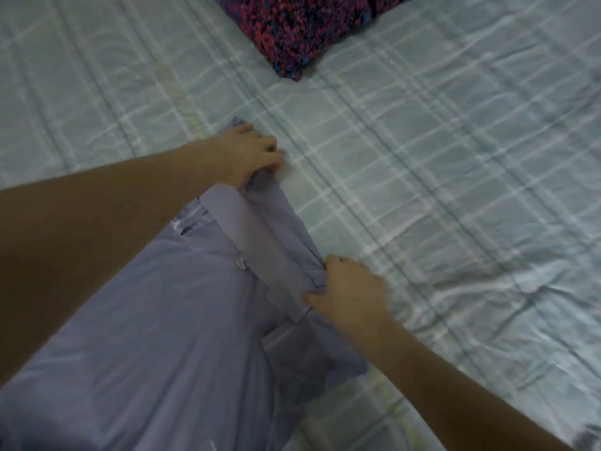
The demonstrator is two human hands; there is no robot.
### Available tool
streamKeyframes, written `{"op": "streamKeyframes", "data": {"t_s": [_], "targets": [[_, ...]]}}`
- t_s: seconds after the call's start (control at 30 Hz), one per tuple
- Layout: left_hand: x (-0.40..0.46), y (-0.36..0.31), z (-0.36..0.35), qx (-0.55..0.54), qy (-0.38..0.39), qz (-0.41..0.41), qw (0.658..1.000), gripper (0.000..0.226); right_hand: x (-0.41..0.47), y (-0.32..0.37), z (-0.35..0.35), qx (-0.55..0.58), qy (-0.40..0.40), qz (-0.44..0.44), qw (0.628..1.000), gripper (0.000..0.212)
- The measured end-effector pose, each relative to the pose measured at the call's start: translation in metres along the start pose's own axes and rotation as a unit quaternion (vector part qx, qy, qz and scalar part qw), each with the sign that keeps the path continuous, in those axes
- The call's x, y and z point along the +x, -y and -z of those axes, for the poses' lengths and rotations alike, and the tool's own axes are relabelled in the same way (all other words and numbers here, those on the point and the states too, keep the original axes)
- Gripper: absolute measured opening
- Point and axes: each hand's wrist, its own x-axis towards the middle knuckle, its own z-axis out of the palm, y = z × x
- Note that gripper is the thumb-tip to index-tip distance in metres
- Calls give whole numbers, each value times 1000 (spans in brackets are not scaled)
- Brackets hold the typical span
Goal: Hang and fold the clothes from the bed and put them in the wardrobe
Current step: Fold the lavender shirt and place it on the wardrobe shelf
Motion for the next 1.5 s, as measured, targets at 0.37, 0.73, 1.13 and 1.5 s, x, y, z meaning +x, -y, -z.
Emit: {"op": "streamKeyframes", "data": {"t_s": [0.37, 0.73, 1.13, 1.5], "targets": [[-30, -13, -3, 125, 67, 108, 984, 46, -22, -5, -17, 46, -24, 14, 999, 38], [-119, -16, -12, 40, -126, 167, 977, 26, -92, 82, 3, 11, -22, 223, 974, 26], [-289, -45, -101, 63, -175, 230, 955, 18, -128, 176, -103, -159, 4, 286, 945, 46], [-310, -88, -153, -111, -124, 397, 903, 50, -159, 148, -116, -107, -7, 452, 885, 38]]}}
